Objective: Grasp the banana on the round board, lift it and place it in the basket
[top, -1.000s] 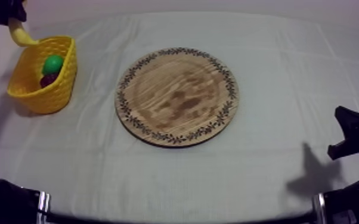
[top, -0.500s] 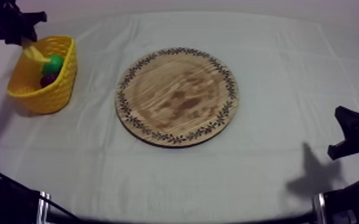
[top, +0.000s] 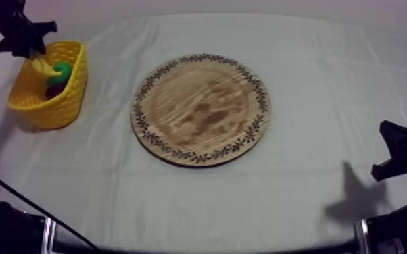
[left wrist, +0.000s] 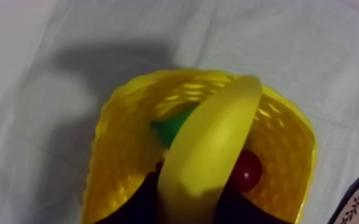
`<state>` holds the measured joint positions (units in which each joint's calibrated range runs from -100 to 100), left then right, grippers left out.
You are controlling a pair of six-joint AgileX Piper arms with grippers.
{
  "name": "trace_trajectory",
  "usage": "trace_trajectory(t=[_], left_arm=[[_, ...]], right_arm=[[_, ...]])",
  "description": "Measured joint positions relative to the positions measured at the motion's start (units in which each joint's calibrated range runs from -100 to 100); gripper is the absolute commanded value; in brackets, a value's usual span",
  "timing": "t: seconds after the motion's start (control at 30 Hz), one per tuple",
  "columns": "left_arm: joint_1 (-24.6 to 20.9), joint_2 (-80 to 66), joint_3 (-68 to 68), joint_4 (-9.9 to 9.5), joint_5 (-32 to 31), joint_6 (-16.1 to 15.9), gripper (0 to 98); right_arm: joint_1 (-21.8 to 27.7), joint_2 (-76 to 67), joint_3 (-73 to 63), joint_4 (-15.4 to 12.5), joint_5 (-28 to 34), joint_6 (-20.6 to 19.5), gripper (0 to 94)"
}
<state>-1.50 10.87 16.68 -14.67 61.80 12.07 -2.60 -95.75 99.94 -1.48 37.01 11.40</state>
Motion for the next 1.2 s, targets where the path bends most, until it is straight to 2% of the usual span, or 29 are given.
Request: trace_trajectory(t=[0.17,0.23,0.3,0.5,0.6,0.7,0.77,0.87,0.97,1.13,1.2], left_arm=[[-0.4,1.4,0.6,-0.22,-0.7,0.0,18.5],[-0.5,1.8,0.6,-0.22,-0.8,-0.1,20.9],[-0.7,1.8,0.7,-0.32,-0.8,0.0,29.2],[-0.9,1.6,0.9,-0.43,0.4,0.1,66.9],[-0.9,1.2,1.3,0.44,1.9,-0.7,76.0],[-0.9,0.6,1.6,1.02,3.2,-1.6,78.6],[-0.9,0.2,1.6,1.15,3.7,-1.8,78.2],[-0.8,-0.3,1.5,1.25,4.2,-1.9,70.9],[-0.7,-1.3,0.4,1.15,4.5,-1.3,55.5],[-0.4,-3.8,-0.7,1.21,4.7,-1.1,36.2],[-0.2,-5.2,-0.5,1.32,4.6,-1.2,23.9]], right_arm=[[0.0,0.0,0.0,0.0,0.0,0.0,0.3],[0.0,0.0,0.0,0.0,0.0,0.0,0.3],[0.0,0.0,0.0,0.0,0.0,0.0,0.3],[0.0,0.0,0.0,0.0,0.0,0.0,0.3],[0.0,0.0,0.0,0.0,0.0,0.0,0.3],[0.0,0.0,0.0,0.0,0.0,0.0,0.3],[0.0,0.0,0.0,0.0,0.0,0.0,0.3],[0.0,0.0,0.0,0.0,0.0,0.0,0.3],[0.0,0.0,0.0,0.0,0.0,0.0,0.3],[0.0,0.0,0.0,0.0,0.0,0.0,0.3],[0.0,0.0,0.0,0.0,0.0,0.0,0.3]])
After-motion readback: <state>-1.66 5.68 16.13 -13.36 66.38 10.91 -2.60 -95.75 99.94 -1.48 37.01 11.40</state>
